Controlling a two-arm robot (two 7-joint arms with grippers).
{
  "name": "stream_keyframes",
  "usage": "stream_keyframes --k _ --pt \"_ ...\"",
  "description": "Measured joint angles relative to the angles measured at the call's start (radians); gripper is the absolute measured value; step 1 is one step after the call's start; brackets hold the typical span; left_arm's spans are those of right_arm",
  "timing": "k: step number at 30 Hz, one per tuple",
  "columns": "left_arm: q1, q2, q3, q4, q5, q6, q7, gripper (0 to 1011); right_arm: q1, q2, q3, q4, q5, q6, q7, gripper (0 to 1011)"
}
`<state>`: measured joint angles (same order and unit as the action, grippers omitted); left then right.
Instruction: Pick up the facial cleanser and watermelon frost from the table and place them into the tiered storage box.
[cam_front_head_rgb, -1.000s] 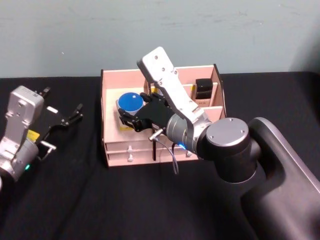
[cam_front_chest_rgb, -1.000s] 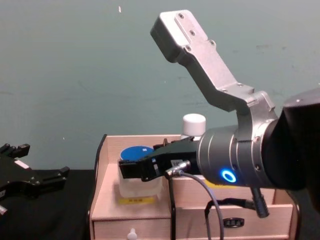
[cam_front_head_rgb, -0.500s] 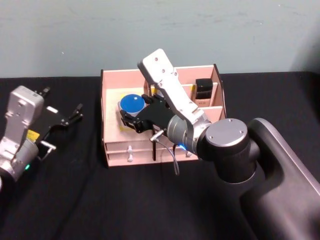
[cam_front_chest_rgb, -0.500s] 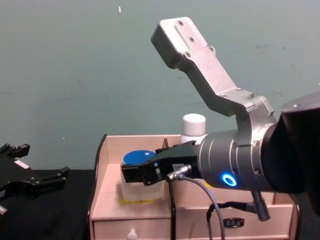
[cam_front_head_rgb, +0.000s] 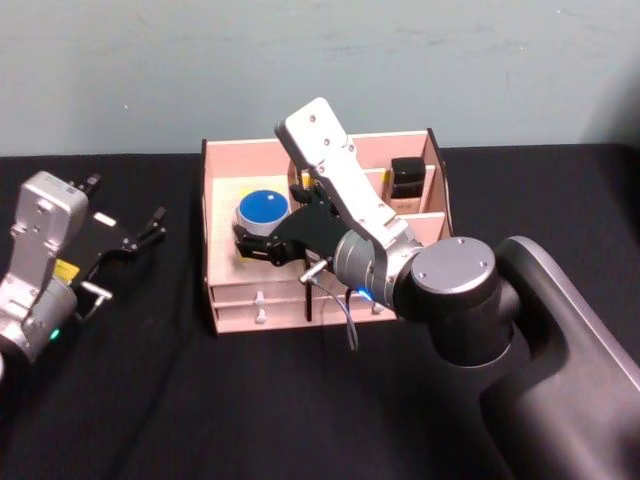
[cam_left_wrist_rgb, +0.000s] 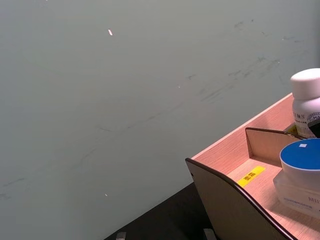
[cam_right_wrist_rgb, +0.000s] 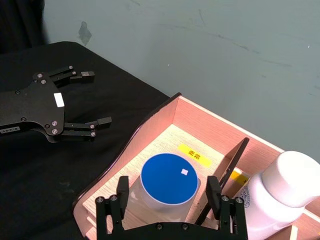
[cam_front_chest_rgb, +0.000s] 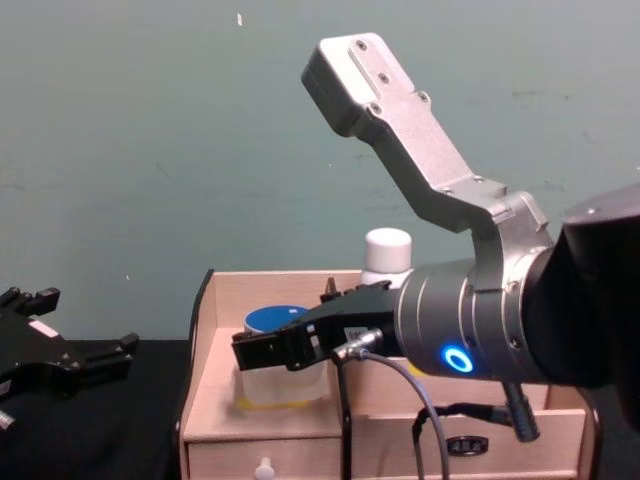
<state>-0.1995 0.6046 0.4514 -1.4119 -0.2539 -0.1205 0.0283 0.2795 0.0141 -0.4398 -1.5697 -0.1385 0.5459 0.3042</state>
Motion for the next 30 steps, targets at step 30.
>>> stream_keyframes --k 30 --pt "0.0 0.0 0.0 0.0 0.0 0.0 0.0 1001 -0.197 0.099 0.115 -0.291 -0.109 -0.274 -0.154 1000"
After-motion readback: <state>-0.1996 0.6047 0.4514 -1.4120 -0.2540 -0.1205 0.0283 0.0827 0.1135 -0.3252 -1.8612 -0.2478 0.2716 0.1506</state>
